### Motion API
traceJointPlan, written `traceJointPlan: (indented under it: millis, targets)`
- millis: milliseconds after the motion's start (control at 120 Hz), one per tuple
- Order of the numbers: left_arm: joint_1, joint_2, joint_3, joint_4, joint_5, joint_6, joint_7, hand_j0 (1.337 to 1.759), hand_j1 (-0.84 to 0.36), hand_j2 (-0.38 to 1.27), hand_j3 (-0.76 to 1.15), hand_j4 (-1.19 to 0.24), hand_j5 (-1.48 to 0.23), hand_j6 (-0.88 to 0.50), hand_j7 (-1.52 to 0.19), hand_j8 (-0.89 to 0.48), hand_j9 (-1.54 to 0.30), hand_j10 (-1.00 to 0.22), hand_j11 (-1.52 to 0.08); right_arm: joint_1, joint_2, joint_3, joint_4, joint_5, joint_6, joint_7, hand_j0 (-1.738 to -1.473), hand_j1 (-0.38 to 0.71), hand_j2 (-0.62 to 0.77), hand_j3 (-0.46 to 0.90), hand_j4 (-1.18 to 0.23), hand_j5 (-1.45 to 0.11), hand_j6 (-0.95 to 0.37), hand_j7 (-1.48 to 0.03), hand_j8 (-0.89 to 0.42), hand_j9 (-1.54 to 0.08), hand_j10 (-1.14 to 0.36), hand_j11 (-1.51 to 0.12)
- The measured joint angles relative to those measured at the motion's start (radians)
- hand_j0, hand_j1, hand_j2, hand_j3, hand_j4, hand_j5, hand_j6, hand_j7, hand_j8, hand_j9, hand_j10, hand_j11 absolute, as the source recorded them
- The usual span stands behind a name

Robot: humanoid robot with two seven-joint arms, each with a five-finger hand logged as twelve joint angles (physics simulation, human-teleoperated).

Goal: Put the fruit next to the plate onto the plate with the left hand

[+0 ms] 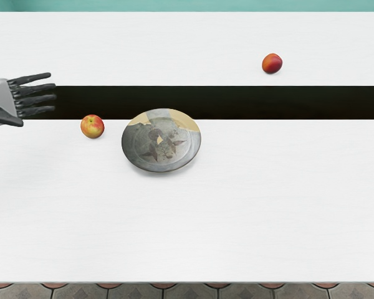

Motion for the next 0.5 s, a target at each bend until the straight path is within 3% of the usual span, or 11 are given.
traceJointPlan:
  millis: [117,183,292,383,500]
  targets:
    - [-0.006,0.003,0.008,0.000,0.010,0.000,0.007,1.658,0.35,0.00,0.00,0.00,0.00,0.00,0.00,0.00,0.00,0.00,0.00,-0.001,0.000,0.000,0.000,0.000,0.000,0.000,-1.658,-0.33,0.00,0.00,-0.02,-0.02,-0.02,-0.02,-0.02,-0.02,-0.02,-0.02]
    - [-0.094,0.001,0.020,-0.005,0.072,0.000,0.015,1.658,0.35,0.00,0.00,0.00,0.00,0.00,0.00,0.00,0.00,0.00,0.00,-0.001,0.000,0.000,-0.001,0.000,0.000,0.001,-1.658,-0.33,0.00,0.00,-0.02,-0.02,-0.02,-0.02,-0.02,-0.02,-0.02,-0.02]
    - [-0.299,0.002,0.136,-0.009,0.143,0.000,0.106,1.658,0.35,0.00,0.00,0.00,0.00,0.00,0.00,0.00,0.00,0.00,0.00,-0.001,0.000,0.000,-0.001,0.000,-0.001,0.001,-1.658,-0.33,0.00,0.00,-0.02,-0.02,-0.02,-0.02,-0.02,-0.02,-0.02,-0.02]
    - [-0.358,0.002,0.218,-0.011,0.167,0.000,0.187,1.658,0.35,0.00,0.00,0.00,0.00,0.00,0.00,0.00,0.00,0.00,0.00,-0.001,0.000,0.000,-0.001,0.000,-0.001,0.000,-1.658,-0.33,0.00,0.00,-0.02,-0.02,-0.02,-0.02,-0.02,-0.02,-0.02,-0.02]
    - [-0.418,-0.003,0.258,-0.025,0.193,0.000,0.228,1.658,0.35,0.00,0.00,0.00,0.00,0.00,0.00,0.00,0.00,0.00,0.00,-0.001,0.000,0.000,-0.001,0.000,-0.001,0.001,-1.658,-0.33,0.00,0.00,-0.02,-0.02,-0.02,-0.02,-0.02,-0.02,-0.02,-0.02]
